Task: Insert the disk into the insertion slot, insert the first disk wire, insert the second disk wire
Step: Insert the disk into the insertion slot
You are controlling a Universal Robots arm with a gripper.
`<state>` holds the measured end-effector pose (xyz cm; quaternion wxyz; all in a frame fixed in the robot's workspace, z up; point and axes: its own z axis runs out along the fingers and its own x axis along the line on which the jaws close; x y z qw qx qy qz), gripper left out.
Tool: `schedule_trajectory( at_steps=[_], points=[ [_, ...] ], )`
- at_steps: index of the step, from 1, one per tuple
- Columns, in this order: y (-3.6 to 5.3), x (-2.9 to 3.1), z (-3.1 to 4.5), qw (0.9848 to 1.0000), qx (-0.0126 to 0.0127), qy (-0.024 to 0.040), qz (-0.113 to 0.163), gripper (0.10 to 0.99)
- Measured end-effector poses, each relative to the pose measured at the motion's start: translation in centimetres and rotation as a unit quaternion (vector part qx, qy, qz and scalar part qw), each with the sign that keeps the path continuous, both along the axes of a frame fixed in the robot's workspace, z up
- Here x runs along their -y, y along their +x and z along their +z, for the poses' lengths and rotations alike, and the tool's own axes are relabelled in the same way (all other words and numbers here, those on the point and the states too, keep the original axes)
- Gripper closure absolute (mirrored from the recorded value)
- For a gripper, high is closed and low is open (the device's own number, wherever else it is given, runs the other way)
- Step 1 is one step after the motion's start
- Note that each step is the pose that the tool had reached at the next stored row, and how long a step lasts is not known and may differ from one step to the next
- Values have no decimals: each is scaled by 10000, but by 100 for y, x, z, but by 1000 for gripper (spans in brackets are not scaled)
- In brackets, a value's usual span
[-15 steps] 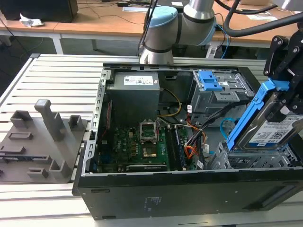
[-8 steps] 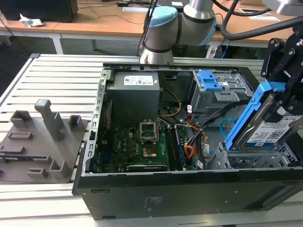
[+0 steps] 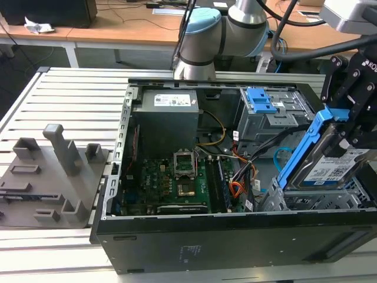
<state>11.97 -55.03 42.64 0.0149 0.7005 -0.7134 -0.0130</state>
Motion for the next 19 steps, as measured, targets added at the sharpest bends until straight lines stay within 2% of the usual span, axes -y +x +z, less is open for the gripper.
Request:
schedule_trajectory(
  at_steps=[9, 19],
  points=[
    [0, 0, -90, 10000, 0, -1, 0, 722],
    [0, 0, -244, 10000, 0, -1, 0, 722]
  ],
)
